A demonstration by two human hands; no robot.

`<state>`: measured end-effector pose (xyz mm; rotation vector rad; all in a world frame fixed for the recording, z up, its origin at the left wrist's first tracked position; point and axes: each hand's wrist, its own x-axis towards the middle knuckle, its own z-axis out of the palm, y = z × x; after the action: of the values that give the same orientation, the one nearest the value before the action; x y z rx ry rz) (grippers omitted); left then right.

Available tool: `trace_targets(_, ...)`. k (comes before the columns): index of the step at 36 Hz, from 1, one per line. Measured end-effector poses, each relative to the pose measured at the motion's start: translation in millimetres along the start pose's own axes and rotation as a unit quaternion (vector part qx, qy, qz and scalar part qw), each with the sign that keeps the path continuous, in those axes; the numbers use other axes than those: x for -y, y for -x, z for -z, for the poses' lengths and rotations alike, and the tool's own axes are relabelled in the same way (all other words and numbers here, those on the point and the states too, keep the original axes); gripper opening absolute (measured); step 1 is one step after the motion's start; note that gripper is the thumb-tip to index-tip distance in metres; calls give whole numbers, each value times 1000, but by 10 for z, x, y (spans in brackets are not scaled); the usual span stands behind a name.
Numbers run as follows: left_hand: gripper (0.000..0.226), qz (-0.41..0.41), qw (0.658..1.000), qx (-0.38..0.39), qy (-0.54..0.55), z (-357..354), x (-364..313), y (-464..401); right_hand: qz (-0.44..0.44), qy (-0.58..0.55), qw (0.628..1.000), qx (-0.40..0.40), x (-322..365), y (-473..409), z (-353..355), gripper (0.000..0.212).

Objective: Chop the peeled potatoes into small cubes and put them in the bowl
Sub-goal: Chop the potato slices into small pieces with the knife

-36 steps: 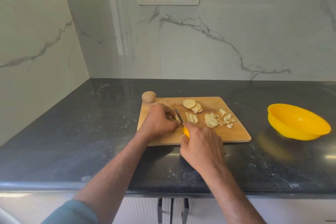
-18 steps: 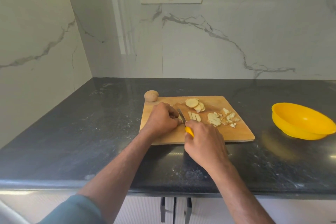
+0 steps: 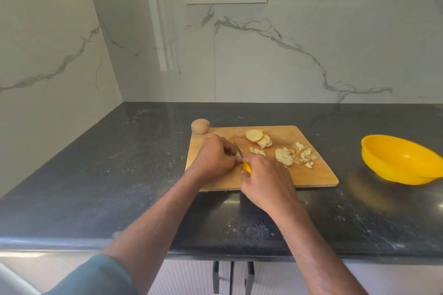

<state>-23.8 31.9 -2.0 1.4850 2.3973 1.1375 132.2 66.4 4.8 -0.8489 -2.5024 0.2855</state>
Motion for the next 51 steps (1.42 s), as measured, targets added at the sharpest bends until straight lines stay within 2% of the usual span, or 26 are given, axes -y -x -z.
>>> trace_targets(29,23,29,999,-22,-9,-53,-17,14,-4,-3,1000,6,-142,281,131,35)
trace_targets(38,29,5,1000,-19,21,-16,55,11,-57,-115,989,-69,-297,320,124,32)
trace_targets(47,21,49,989,-74,117,10,124,-15,-37,-50,997,-39,-153,282,117,37)
trace_targets(51,21,58,985,-105,127,6,141,-31,-9,-23,999,-31,-17,228,77,39)
